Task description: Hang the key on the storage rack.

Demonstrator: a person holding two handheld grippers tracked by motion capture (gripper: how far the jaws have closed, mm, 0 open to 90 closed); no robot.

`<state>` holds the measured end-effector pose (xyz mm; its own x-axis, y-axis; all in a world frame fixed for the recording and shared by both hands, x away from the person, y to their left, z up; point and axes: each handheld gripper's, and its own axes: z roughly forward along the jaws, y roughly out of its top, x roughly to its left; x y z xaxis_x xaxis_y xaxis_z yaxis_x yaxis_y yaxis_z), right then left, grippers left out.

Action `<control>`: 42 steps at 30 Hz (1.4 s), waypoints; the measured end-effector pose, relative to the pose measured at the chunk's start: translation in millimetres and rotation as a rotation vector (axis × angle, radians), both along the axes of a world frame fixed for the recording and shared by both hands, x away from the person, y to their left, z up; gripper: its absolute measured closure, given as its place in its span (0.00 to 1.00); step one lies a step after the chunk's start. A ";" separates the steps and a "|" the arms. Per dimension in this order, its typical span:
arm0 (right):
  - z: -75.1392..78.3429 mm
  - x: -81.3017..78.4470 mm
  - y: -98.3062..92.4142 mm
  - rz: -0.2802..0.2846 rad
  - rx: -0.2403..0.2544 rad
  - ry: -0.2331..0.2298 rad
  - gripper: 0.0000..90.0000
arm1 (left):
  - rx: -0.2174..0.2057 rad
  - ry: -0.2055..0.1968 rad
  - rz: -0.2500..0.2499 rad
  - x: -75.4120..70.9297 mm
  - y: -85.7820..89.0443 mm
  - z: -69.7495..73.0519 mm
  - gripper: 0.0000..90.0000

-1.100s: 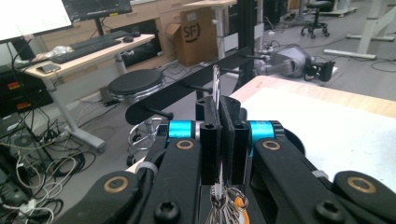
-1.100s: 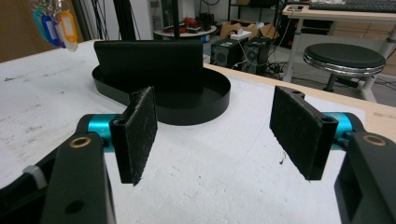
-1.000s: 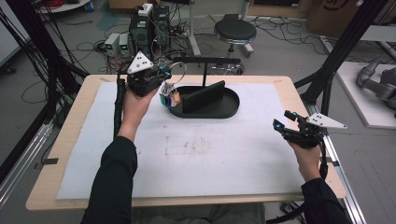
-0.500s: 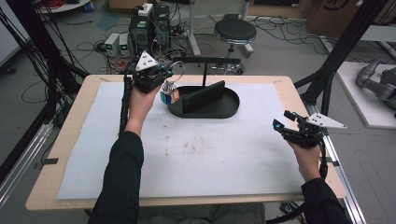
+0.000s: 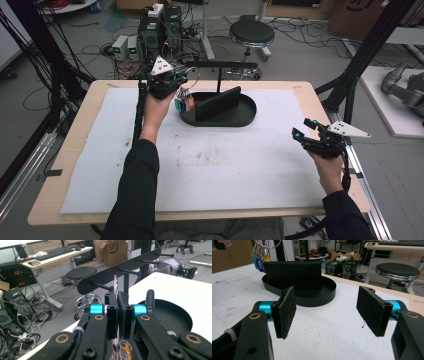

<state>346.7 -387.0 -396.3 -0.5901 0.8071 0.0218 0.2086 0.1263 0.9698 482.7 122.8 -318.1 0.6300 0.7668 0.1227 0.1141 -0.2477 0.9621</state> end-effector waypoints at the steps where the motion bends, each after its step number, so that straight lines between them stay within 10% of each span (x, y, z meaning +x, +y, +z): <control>1: 0.0 0.1 0.1 0.000 -0.001 0.000 0.36 | -0.001 -0.002 0.004 1.0 -0.2 -0.8 0.96; 42: -0.5 0.4 0.1 -0.001 -0.001 0.004 0.36 | 0.020 0.053 0.166 10.9 -0.8 -19.3 0.84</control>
